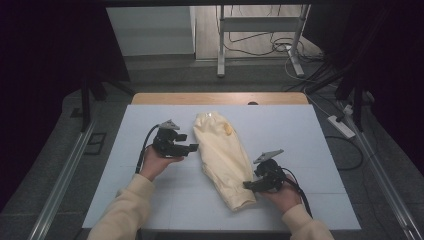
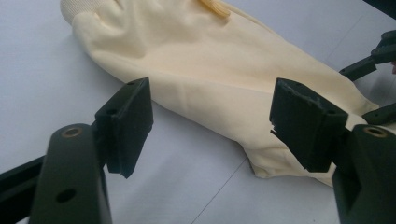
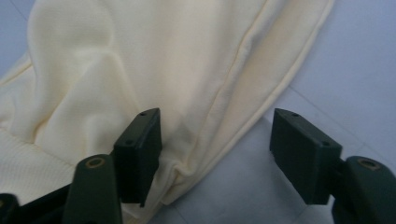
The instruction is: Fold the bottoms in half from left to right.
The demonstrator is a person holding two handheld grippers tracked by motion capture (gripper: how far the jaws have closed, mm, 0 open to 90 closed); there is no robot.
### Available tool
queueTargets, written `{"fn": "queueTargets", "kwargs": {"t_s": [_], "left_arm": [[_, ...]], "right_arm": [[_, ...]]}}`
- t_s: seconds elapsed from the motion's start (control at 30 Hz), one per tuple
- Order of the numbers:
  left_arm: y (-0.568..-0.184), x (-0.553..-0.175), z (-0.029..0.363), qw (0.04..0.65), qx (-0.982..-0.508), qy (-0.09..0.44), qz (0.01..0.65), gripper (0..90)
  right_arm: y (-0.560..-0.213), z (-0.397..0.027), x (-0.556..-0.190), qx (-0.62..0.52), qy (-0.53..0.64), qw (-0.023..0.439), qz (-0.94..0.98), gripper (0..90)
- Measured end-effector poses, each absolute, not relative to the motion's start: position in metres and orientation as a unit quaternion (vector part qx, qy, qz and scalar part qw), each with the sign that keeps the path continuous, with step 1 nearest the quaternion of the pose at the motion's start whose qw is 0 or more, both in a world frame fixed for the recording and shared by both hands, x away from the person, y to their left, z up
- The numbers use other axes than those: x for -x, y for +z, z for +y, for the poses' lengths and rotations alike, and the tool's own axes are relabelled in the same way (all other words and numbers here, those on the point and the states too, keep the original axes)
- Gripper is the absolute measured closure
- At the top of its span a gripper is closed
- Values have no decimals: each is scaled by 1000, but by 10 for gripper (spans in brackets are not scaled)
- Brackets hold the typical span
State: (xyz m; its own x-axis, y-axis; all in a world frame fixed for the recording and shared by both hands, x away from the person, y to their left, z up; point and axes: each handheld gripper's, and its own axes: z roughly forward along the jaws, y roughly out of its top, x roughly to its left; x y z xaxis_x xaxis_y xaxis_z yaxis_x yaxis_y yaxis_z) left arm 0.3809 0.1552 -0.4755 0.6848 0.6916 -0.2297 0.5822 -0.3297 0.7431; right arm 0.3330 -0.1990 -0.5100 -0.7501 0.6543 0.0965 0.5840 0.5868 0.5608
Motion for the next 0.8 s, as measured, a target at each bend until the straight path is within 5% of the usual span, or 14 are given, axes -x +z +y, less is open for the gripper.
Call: {"fn": "queueTargets", "kwargs": {"t_s": [0.2, 0.4, 0.8], "left_arm": [[-476, -381, 156, 426, -812, 65, 393, 292], [-476, -381, 155, 424, -814, 66, 392, 291], [-476, -381, 157, 426, -812, 66, 393, 290]], "right_arm": [[-510, -199, -332, -344, 307, 10, 887, 670], [-507, -196, -327, -331, 303, 13, 894, 797], [-506, -185, -315, -289, 312, -19, 905, 841]]}}
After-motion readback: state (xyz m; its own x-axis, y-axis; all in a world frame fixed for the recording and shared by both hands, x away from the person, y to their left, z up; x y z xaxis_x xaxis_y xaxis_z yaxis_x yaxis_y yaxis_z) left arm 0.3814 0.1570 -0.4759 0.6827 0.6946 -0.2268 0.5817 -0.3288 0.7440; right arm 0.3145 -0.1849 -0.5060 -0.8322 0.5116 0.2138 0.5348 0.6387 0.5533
